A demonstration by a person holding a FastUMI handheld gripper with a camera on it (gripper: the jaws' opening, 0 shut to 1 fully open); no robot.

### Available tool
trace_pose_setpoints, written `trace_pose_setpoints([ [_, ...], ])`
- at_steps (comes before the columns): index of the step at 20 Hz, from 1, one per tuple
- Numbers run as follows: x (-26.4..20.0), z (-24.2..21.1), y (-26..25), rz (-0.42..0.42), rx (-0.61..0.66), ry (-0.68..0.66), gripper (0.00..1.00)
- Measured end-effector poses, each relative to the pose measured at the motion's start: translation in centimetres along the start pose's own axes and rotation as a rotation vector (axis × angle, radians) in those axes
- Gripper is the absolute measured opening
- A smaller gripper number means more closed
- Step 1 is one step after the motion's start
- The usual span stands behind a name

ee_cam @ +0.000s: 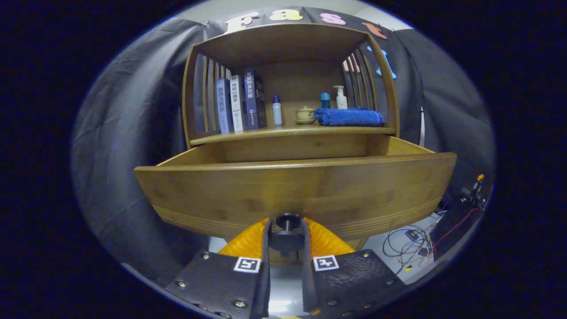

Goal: Pull open the drawer, take out the items inside it, and place them on the countertop above the cabinet.

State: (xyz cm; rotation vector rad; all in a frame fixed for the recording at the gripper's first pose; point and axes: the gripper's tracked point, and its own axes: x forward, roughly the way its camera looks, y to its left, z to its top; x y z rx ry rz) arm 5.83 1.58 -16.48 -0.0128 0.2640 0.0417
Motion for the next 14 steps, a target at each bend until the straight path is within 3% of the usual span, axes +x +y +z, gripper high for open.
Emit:
trace_pose_setpoints([
  [2,-1.0,2.1,-0.4,-0.011,0.014,-0.053,0.43],
  [5,-3.7,5.6,0.2,-0.003,-0.031,-0.107,1.0],
  [10,-6.1,11.6,2.7,0.053,-0.153,-0.164,0.97],
  [14,-5.3,15.0,5.3,0.115,-0.137,-0.124,0.97],
])
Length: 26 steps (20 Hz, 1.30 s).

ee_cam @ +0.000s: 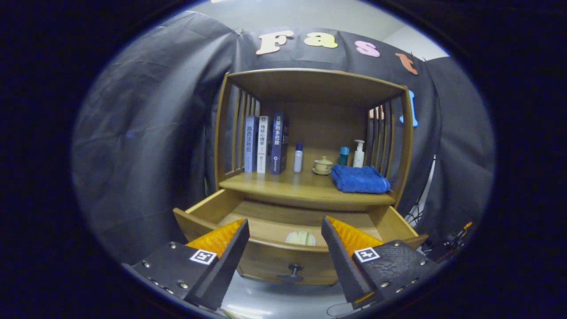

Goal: Pull open the drawer, take out the items inside it, and place them on the countertop above the cabinet.

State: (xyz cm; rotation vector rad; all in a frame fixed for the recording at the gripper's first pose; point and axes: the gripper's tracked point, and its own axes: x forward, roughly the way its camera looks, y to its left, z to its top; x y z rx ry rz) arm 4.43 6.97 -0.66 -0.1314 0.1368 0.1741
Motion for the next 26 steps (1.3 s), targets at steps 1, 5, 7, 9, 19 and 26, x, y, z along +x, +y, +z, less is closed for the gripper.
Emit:
trace_pose_setpoints([
  [1,0.9,0.3,0.0,0.003,0.002,0.034,0.98],
  [5,5.0,0.6,-1.7,-0.004,-0.022,0.156,0.98],
  [7,7.0,-0.2,-3.0,-0.03,-0.042,0.229,0.98],
  [9,9.0,-1.4,-4.9,-0.061,-0.126,0.299,0.98],
  [19,13.1,-9.5,-6.8,-0.096,0.085,0.604,0.99],
  [26,13.5,-13.5,-4.8,-0.062,0.206,0.758,0.58],
])
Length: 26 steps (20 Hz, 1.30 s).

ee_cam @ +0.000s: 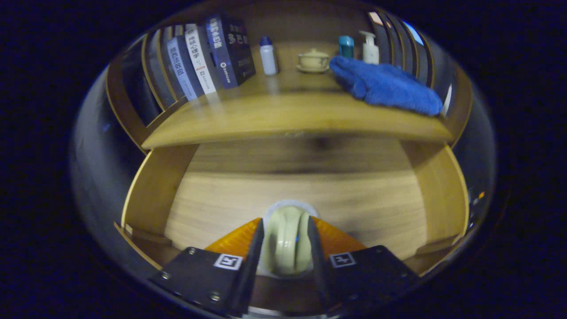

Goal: Pull open the drawer, take out the items inside it, and place them on the countertop above the cabinet.

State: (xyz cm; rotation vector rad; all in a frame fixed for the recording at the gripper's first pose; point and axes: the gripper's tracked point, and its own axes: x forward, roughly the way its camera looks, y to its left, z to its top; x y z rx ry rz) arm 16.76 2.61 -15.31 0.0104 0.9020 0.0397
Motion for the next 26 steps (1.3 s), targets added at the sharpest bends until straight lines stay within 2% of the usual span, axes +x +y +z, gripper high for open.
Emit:
trace_pose_setpoints([
  [2,0.1,0.7,-0.3,-0.002,0.019,-0.028,0.15],
  [5,-1.7,2.4,-0.5,-0.014,0.004,-0.127,0.14],
  [9,-6.5,6.1,-0.1,0.008,0.004,-0.303,0.14],
  [11,-10.3,8.4,0.0,0.024,0.001,-0.407,0.14],
  [15,-18.8,12.6,-0.4,0.08,0.083,-0.641,0.14],
  [18,-23.2,15.3,-1.5,0.083,0.074,-0.785,0.14],
  [22,-27.1,17.8,-1.3,0.087,0.051,-0.869,0.14],
  [26,-28.2,20.1,-0.2,0.091,0.015,-0.93,0.14],
])
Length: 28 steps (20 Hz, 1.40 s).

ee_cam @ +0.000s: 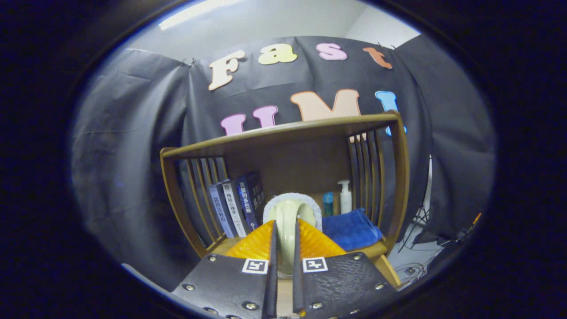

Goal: Pull open the drawer, take out the items inside it, and place them on the countertop above the cabinet.

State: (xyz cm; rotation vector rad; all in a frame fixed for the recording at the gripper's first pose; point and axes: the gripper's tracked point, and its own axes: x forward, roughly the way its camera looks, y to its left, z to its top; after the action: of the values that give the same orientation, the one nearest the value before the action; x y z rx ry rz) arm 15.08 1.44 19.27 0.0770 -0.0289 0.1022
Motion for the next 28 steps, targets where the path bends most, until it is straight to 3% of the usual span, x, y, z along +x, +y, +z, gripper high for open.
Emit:
trace_pose_setpoints([
  [7,5.9,-2.4,1.1,-0.022,-0.033,0.033,0.14],
  [19,15.8,-17.4,-1.7,-0.089,-0.017,0.272,0.14],
  [28,20.1,-18.1,-0.9,-0.092,0.032,0.224,0.14],
])
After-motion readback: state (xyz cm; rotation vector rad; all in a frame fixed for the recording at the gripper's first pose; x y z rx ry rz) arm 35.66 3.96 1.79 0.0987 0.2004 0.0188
